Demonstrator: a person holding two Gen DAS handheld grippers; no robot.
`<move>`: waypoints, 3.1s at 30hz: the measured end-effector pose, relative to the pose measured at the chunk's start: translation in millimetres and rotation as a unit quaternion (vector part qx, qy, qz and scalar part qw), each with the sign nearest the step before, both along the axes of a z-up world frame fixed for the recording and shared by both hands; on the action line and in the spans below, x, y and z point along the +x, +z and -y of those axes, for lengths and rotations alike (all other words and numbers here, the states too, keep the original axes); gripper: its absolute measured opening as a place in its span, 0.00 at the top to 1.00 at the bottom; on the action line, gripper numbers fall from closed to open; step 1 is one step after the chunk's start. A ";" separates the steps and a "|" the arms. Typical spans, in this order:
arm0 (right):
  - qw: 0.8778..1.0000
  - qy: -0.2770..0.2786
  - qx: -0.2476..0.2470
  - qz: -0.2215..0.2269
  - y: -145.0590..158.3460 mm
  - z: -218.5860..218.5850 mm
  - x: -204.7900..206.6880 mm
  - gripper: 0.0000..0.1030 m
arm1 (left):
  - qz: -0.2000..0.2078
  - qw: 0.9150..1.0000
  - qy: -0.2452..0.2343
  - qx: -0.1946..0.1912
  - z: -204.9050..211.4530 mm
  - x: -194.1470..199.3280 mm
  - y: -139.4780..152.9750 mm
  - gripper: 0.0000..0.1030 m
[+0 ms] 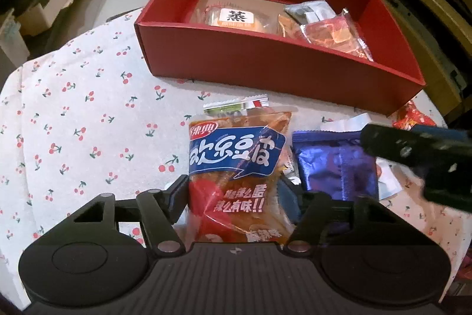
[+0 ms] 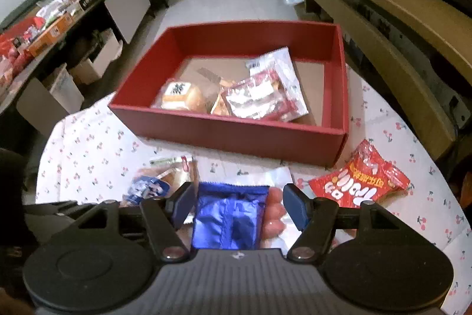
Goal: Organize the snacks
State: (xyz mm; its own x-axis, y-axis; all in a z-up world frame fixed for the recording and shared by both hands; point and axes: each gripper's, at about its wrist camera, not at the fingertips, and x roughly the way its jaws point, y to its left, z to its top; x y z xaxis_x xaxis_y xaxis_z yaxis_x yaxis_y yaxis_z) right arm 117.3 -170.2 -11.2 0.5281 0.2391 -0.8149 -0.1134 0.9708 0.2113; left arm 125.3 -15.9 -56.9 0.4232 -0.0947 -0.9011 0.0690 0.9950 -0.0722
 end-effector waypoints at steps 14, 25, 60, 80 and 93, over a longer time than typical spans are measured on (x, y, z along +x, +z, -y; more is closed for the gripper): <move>0.999 0.004 -0.010 -0.037 -21.6 -9.4 -4.7 0.25 | 0.016 1.000 0.016 -0.021 -25.4 -28.0 22.0 0.40; 0.994 0.035 -0.106 -0.022 -44.7 -50.5 -0.2 0.21 | 0.011 0.999 0.017 -0.026 -36.0 -31.0 21.0 0.40; 0.995 0.033 -0.092 -0.031 -44.9 -47.1 -18.8 0.44 | 0.007 0.999 0.012 -0.031 -45.2 -34.5 23.0 0.37; 0.997 0.012 -0.052 -0.057 -35.5 10.8 -67.9 0.80 | 0.012 0.999 -0.025 -0.043 -26.0 -42.4 26.2 0.35; 0.995 -0.068 0.025 -0.068 -25.9 24.3 -54.5 0.31 | 0.014 0.998 -0.025 -0.054 -27.0 -40.6 27.3 0.35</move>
